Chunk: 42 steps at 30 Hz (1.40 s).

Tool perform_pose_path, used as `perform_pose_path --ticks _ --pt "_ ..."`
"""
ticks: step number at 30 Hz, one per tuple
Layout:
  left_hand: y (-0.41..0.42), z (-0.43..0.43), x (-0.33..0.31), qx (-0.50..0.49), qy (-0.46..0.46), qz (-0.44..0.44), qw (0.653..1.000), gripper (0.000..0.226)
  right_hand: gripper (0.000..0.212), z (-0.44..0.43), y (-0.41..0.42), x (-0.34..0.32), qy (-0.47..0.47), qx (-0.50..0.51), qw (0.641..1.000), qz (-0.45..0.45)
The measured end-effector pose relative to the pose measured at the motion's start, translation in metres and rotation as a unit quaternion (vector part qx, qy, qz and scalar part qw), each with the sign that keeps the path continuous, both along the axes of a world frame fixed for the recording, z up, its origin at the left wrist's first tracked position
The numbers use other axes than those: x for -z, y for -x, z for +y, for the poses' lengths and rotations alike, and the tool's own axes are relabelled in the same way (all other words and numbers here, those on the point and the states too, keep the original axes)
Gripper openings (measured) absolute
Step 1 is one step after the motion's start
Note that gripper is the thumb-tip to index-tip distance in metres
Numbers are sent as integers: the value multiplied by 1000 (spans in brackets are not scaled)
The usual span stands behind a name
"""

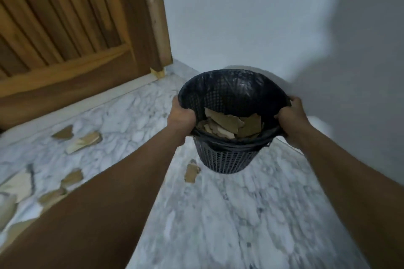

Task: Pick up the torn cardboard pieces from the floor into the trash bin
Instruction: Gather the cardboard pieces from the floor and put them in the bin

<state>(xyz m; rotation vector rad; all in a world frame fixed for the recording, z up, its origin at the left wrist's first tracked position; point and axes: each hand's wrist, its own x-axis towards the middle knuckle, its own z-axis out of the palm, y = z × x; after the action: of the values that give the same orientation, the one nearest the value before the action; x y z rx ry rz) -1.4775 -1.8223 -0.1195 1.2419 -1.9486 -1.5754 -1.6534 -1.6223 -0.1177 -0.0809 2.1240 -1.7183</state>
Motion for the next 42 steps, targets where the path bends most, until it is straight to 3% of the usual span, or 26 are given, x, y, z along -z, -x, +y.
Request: perform_pose_path --ticks 6,11,13,15,21,25,28,30,32,37,40,42 --pt "-24 -120 16 -101 3 6 995 66 52 -152 6 19 -10 -73 997 10" --pt "-55 -187 17 -153 5 -9 988 65 42 -239 -16 39 37 -125 991 12" --pt "-70 -205 23 -158 -5 -21 987 65 47 -265 -22 58 50 -139 989 14" --pt "-79 -219 37 -162 -21 -25 986 73 53 -277 -33 68 56 -140 989 12" --pt "-85 -238 52 -121 -52 -6 991 89 31 -296 -40 76 37 -51 998 -2" --pt "-101 -231 54 -104 -39 37 993 77 42 -279 -69 82 49 -23 998 -12" --pt "-134 -212 66 -108 -29 43 993 69 66 -252 -99 101 11 22 999 -38" --pt "-161 -193 80 -116 -6 6 993 65 69 -235 -120 120 -49 16 998 -46" --pt "-186 -179 103 -129 29 -53 990 63 63 -222 -141 140 -153 -50 987 -24" --pt "-255 -140 188 -155 132 -227 952 65 72 -204 -186 201 -374 -288 881 26" --pt "-302 -92 229 -225 108 -373 894 77 76 -213 -219 230 -370 -372 849 60" --pt "-333 -68 248 -288 52 -401 868 88 80 -224 -239 240 -341 -408 835 143"
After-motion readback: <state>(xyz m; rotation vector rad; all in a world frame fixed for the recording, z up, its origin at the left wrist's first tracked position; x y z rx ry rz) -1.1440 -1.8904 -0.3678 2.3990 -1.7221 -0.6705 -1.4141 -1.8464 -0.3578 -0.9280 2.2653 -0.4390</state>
